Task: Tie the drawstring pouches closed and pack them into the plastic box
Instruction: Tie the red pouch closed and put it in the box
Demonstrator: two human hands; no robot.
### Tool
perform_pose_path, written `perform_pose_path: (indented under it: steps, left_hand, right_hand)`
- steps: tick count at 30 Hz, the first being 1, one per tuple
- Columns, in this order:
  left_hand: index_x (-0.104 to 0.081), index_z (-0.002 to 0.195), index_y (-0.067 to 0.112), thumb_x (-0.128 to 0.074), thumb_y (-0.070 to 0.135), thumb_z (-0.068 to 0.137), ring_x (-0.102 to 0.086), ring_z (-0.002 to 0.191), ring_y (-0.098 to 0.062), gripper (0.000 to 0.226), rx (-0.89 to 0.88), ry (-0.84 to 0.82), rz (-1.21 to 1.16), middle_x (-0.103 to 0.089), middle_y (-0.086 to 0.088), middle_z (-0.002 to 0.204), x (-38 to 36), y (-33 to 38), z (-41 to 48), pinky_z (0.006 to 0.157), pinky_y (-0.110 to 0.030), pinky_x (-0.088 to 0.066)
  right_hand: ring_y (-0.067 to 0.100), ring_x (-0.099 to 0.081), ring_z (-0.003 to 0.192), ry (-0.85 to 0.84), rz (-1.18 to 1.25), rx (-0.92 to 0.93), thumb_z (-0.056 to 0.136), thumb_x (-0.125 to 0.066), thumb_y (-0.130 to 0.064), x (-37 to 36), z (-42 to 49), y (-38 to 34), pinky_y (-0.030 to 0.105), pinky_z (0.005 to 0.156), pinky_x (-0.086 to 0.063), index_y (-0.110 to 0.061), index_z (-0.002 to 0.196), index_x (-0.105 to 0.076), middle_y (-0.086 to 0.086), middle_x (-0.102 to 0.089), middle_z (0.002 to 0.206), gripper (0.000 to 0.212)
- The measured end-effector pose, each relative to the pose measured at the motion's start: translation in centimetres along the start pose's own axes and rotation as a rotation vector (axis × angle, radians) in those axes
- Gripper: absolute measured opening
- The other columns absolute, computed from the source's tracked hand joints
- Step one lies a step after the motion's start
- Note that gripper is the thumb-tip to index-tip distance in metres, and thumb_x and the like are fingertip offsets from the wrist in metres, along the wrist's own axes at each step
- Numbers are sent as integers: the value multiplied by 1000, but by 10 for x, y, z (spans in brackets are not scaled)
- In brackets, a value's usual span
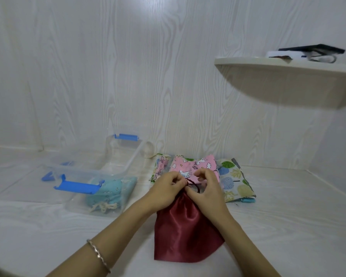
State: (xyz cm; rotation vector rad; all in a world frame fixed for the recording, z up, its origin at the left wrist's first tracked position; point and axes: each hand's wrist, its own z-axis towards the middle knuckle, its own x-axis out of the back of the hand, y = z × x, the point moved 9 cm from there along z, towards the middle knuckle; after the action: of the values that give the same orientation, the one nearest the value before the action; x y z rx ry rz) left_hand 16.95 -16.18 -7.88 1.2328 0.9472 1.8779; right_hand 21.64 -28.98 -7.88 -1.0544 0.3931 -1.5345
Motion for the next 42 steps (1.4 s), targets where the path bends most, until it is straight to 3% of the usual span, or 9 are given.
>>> perform_pose_path:
  steps: [4,10,13,17,23,31,35,38,42]
  left_hand:
    - [-61,76,14,-56,15,95,-48,59,-7,20,64,38,-246,-55,4,65,-3,-7,-3,58,-17,-40]
    - [-62,82,13,-51,17,98,-31,39,0,19,259,-24,-471,-39,5,56,-14,-21,-8,40,-13,-27]
    - [-64,87,12,-51,19,97,-31,40,-1,18,282,-59,-444,-40,8,52,-17,-22,-8,41,-14,-26]
    - [-58,88,12,-55,24,94,-31,44,-6,14,308,-112,-342,-41,-3,65,-16,-24,-7,42,-17,-25]
    - [-51,78,14,-54,22,92,-28,48,-10,16,322,-268,-159,-34,-1,62,-17,-19,-7,42,-19,-21]
    - [-43,58,23,-55,26,93,-36,52,-9,38,135,-361,77,-41,6,57,-14,-6,-7,53,-23,-31]
    - [-61,73,18,-63,21,91,-47,54,-2,18,-38,-144,185,-55,5,66,0,6,0,56,-15,-40]
    - [-66,77,17,-65,16,89,-46,48,2,12,-55,-53,87,-57,3,65,5,4,1,52,-13,-39]
    - [-69,77,16,-64,16,89,-49,54,-1,13,-2,-18,52,-62,4,66,7,-2,1,58,-19,-43]
  right_hand:
    - [13,-59,82,2,67,-74,73,-83,-19,-5,-4,2,11,71,-44,-24,92,-47,-5,-58,87,40]
    - [9,-44,88,229,-212,104,70,-82,-19,10,-10,-14,16,79,-35,-22,87,-51,-10,-48,91,35]
    - [9,-53,80,163,-204,89,75,-74,-9,3,-10,-16,23,72,-43,-26,87,-55,-14,-56,81,28]
    - [12,-62,85,87,-178,126,81,-64,0,-3,-9,-18,23,80,-49,-18,110,-71,-6,-68,91,35]
    - [8,-61,78,14,-208,238,75,-61,1,-8,-10,-25,17,74,-46,-15,84,-77,-6,-66,80,24]
    - [6,-58,75,-61,-39,98,75,-59,5,-7,-6,-14,12,65,-42,-22,67,-69,-7,-63,74,30]
    - [0,-55,67,-151,131,-114,81,-56,9,-14,0,1,14,68,-41,-24,57,-63,0,-61,76,41]
    - [13,-55,66,-243,399,-345,82,-56,8,-25,-3,17,25,66,-43,-17,57,-69,4,-63,69,38]
    - [3,-62,61,-277,353,-311,84,-59,10,-20,-7,8,12,62,-47,-13,72,-74,-6,-70,64,30]
